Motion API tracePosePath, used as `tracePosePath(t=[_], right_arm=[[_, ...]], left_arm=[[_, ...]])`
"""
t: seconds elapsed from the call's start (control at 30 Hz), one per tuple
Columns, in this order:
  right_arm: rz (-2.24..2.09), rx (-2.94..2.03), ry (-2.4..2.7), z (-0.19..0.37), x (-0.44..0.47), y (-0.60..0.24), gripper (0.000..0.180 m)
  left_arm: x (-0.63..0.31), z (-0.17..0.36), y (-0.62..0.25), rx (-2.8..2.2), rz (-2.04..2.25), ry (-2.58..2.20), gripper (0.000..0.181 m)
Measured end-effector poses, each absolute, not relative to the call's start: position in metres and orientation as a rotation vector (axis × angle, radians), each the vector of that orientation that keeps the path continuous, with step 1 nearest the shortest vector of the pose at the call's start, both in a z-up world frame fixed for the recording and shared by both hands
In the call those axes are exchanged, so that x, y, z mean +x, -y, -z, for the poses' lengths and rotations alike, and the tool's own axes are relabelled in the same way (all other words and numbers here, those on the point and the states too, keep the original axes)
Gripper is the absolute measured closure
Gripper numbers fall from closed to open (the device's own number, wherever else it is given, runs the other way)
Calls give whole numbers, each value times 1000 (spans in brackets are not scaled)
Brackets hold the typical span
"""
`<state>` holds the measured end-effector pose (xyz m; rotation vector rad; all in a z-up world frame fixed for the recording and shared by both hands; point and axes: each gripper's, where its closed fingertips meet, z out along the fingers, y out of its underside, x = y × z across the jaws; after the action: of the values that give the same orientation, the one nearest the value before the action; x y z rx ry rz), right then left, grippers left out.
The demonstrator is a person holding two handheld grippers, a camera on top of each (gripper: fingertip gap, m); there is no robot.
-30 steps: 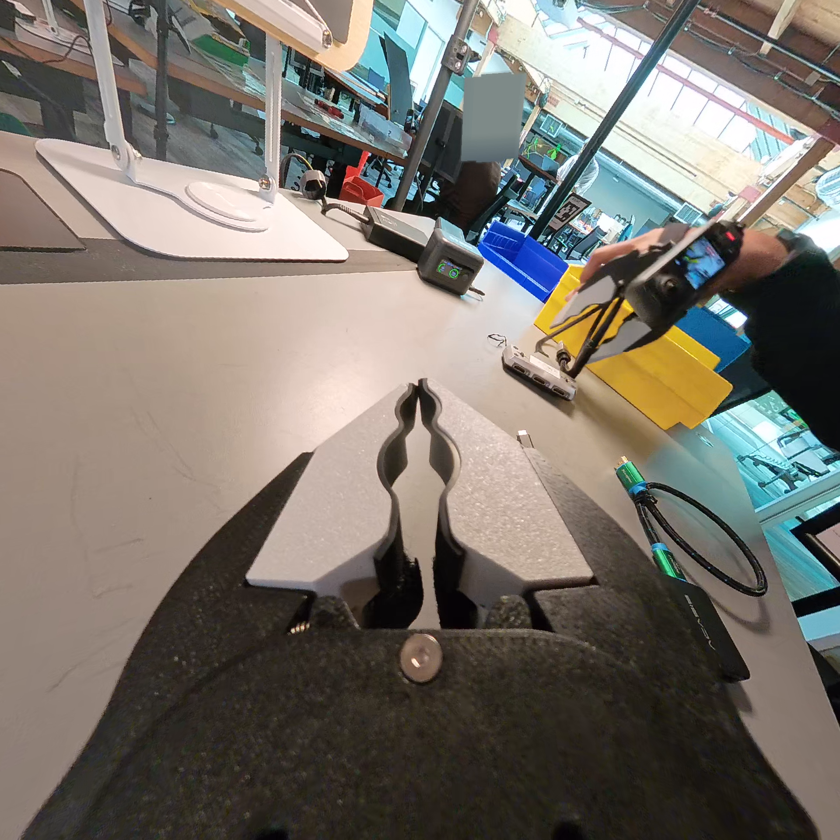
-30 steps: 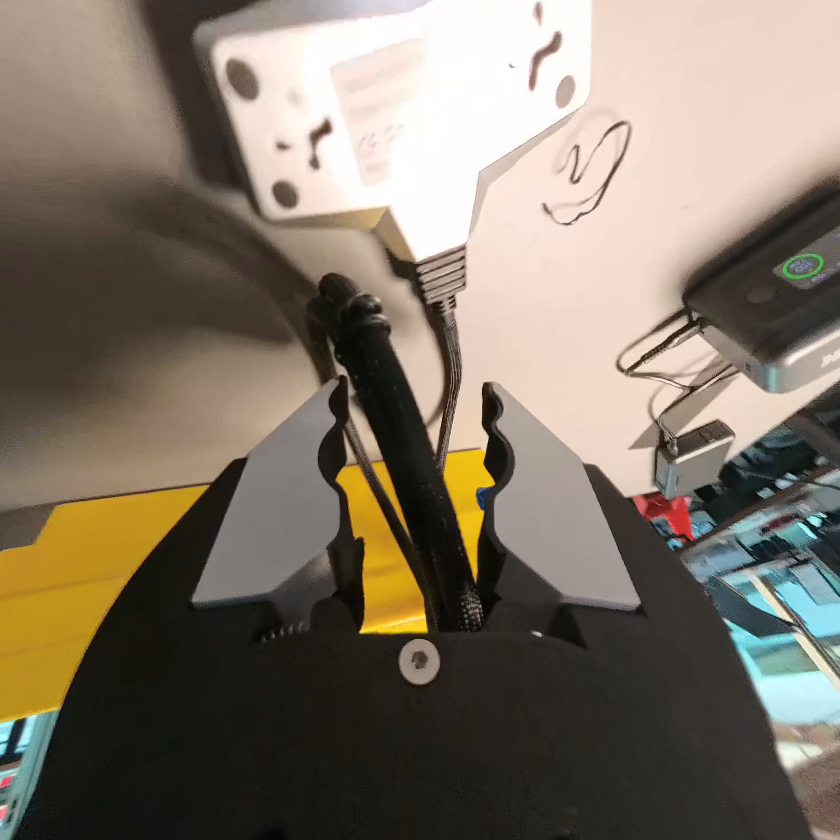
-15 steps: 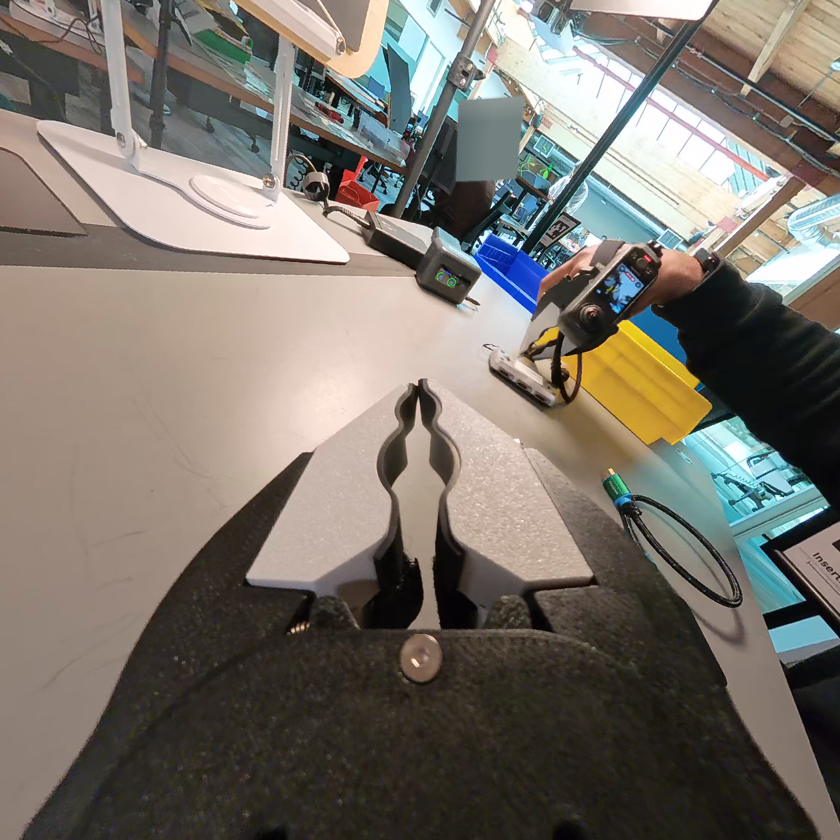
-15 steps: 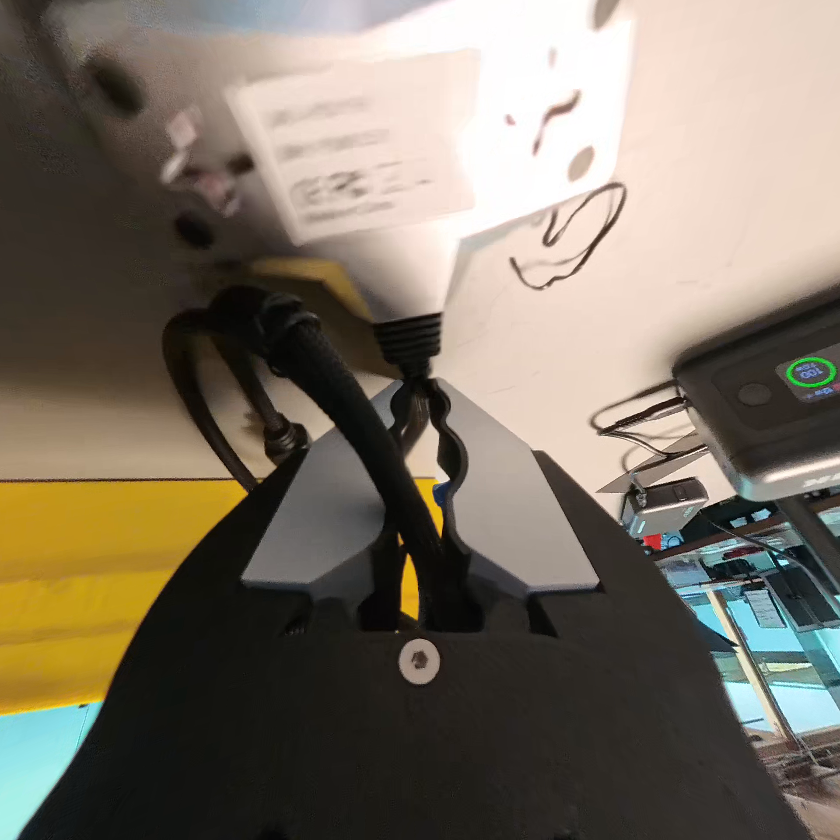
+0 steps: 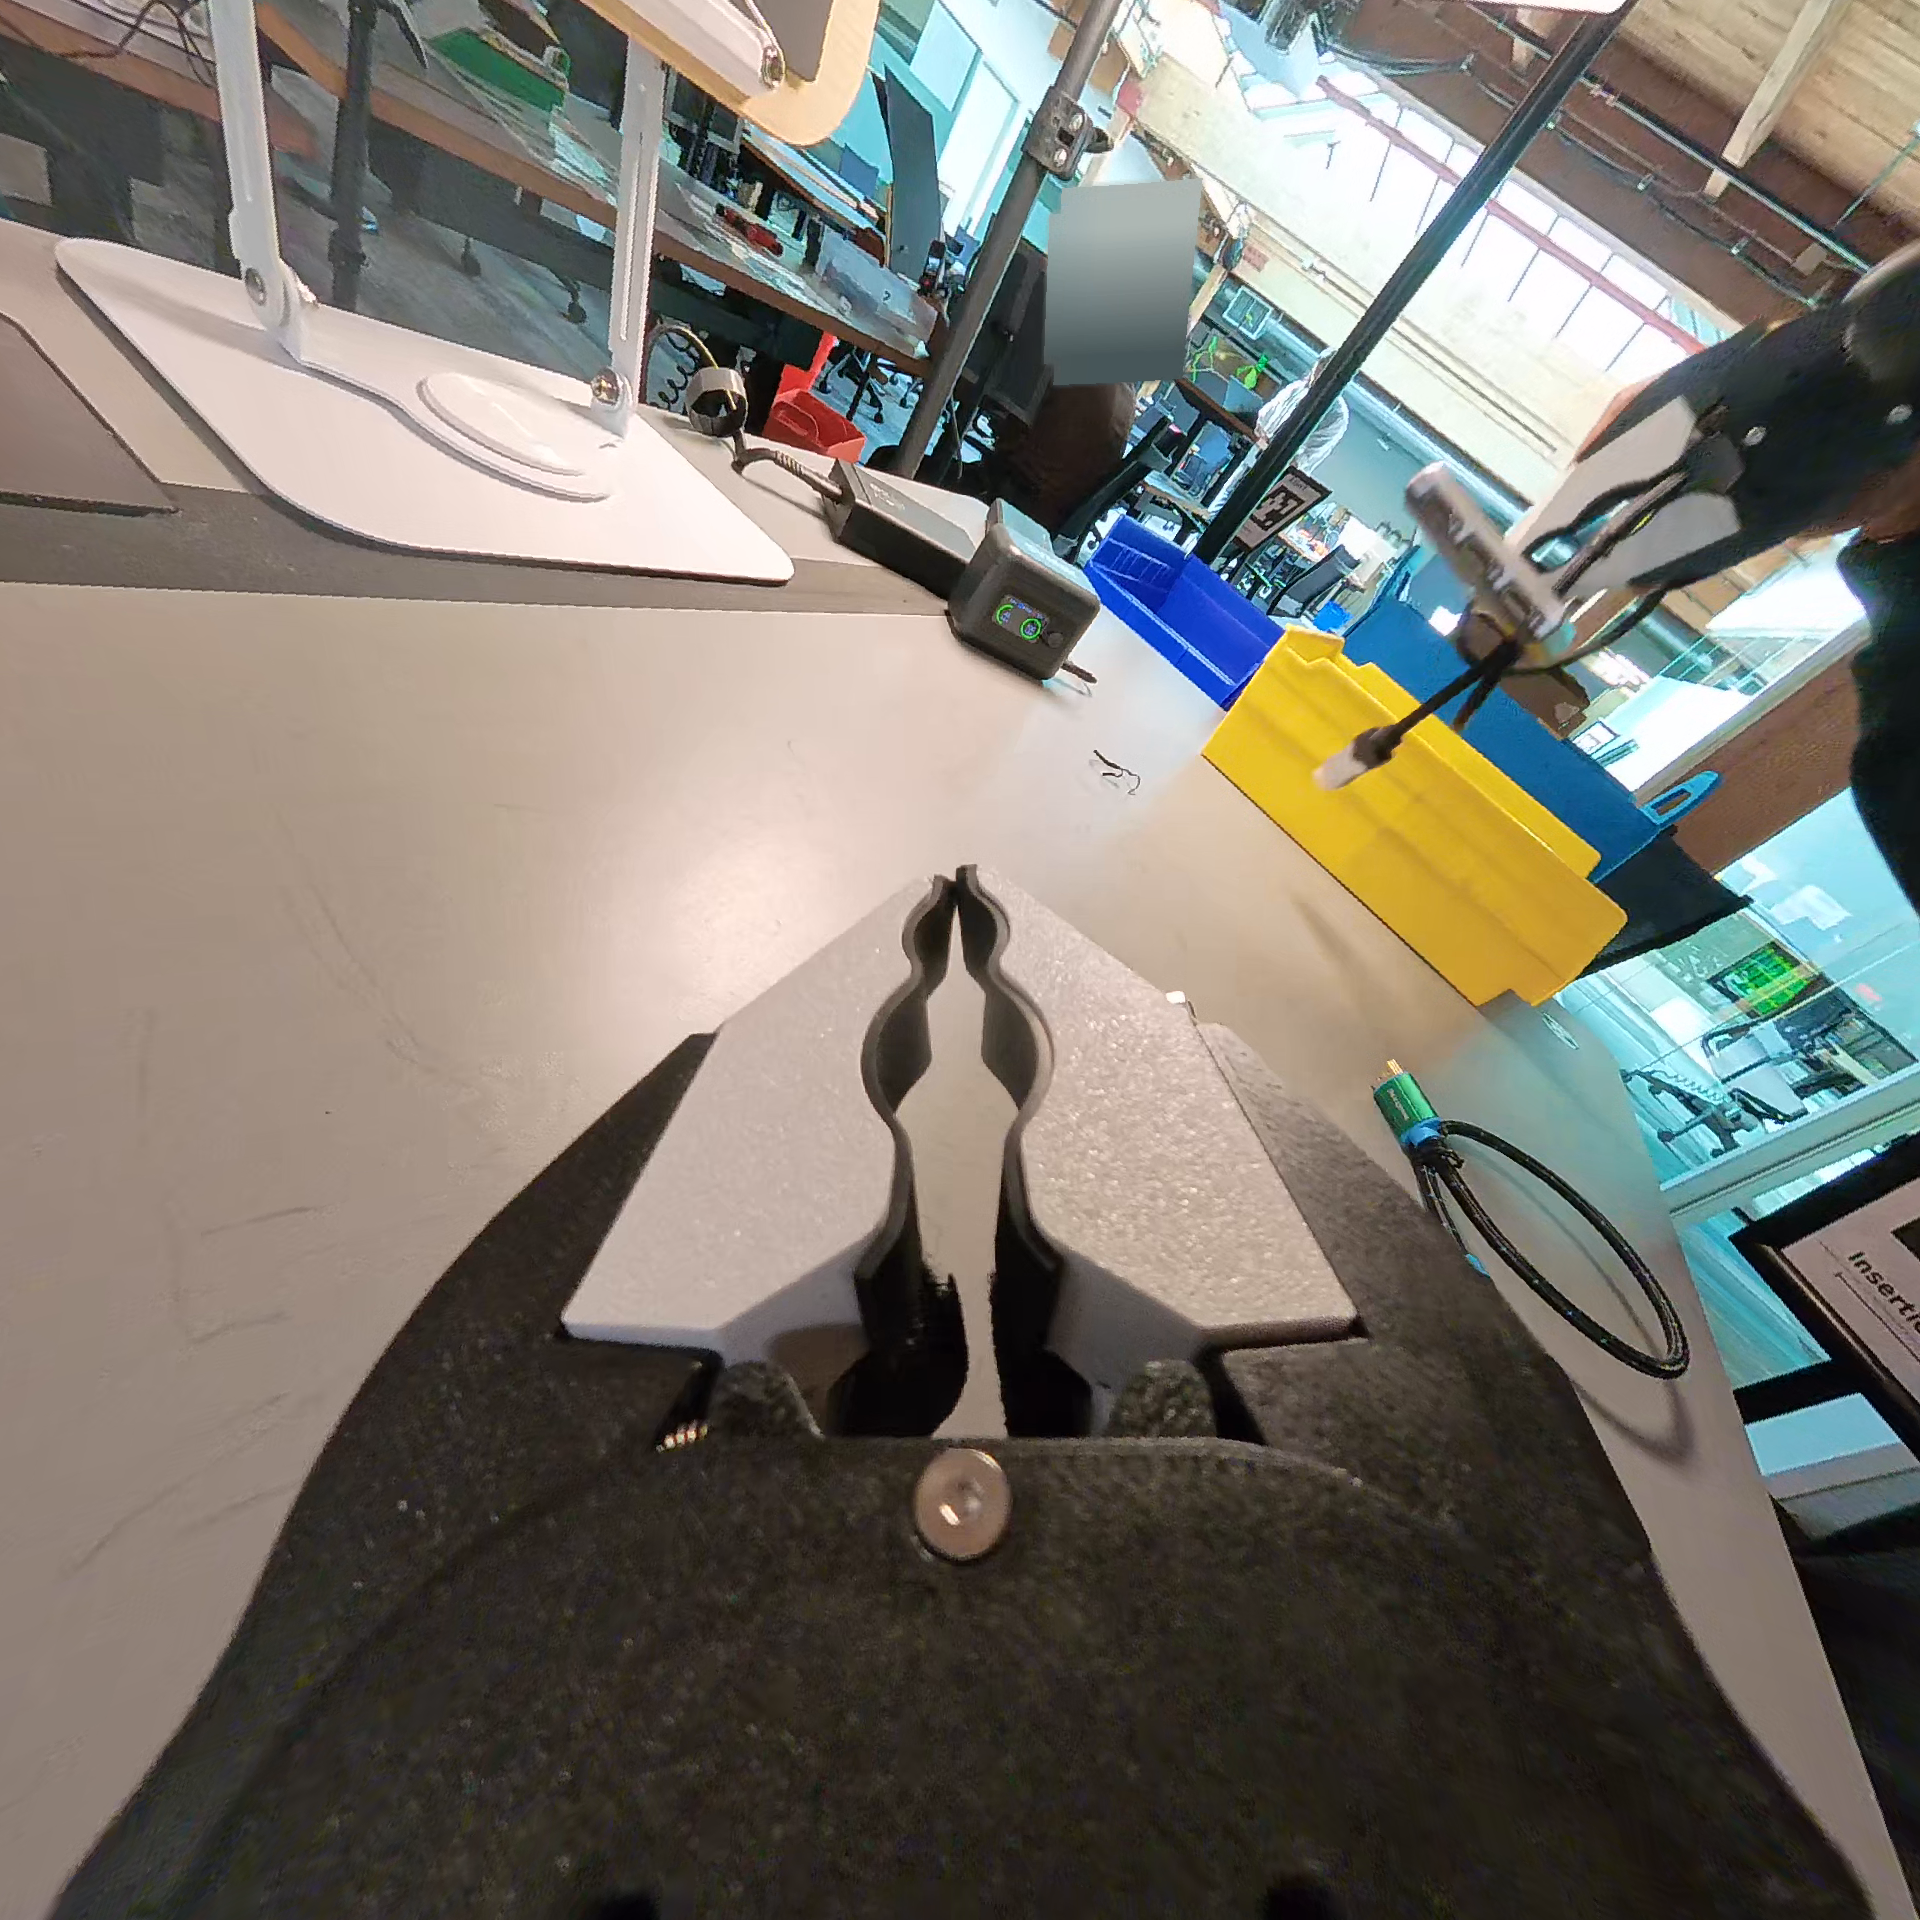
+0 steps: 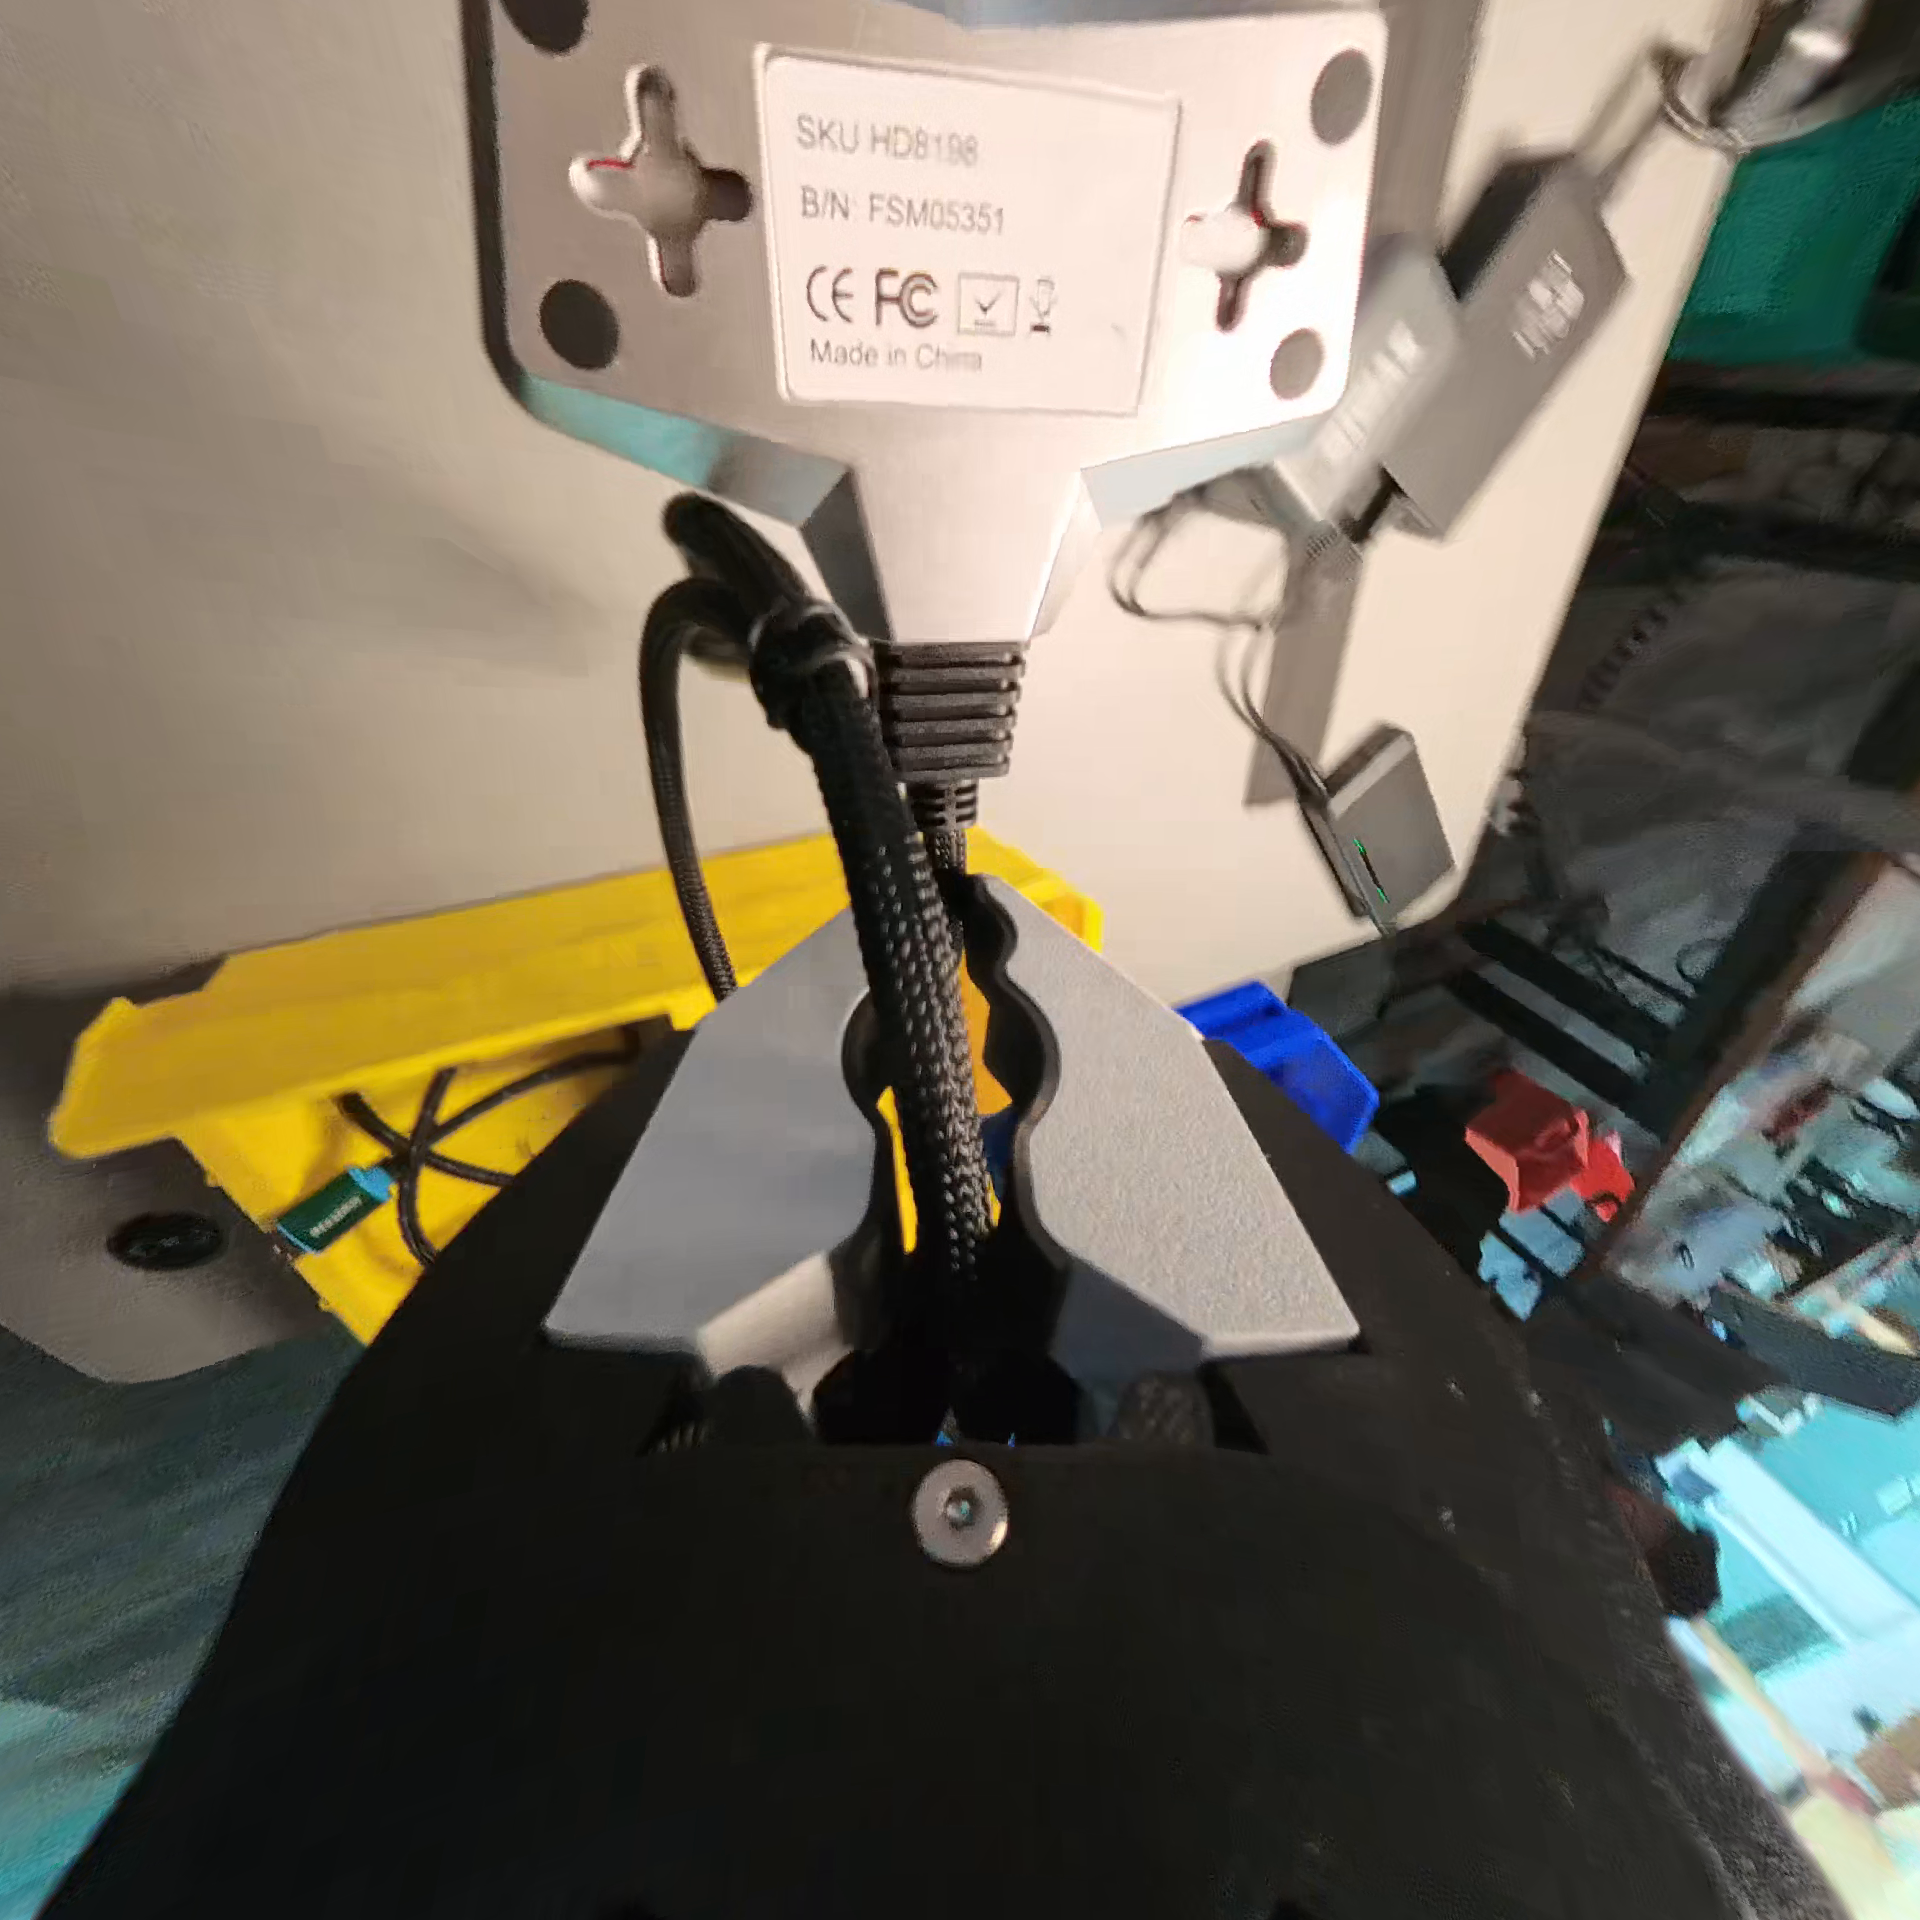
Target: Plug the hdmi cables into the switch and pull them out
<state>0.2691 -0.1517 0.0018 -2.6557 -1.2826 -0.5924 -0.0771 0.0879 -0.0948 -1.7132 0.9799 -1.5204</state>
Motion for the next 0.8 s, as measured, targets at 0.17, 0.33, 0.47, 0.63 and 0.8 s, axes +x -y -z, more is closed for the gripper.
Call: tracePosePath(t=[0.17, 0.33, 0.47, 0.63, 0.8], right_arm=[[834, -2616, 1003, -57, 332, 176, 171], [1026, -2646, 883, -48, 395, 208, 170], [992, -2696, 950, 9, 421, 224, 171], [824, -2788, 1114, 92, 422, 239, 171], [725, -2829, 1219, 141, 412, 232, 170]], left_arm=[[-76, 95, -86, -1712, 1512, -993, 180], [-76, 96, -86, -1715, 1516, -993, 180], [-76, 96, -87, -1716, 1516, -991, 180], [-76, 96, -88, -1719, 1519, -985, 180], [-76, 96, -88, -1724, 1520, -984, 180]])
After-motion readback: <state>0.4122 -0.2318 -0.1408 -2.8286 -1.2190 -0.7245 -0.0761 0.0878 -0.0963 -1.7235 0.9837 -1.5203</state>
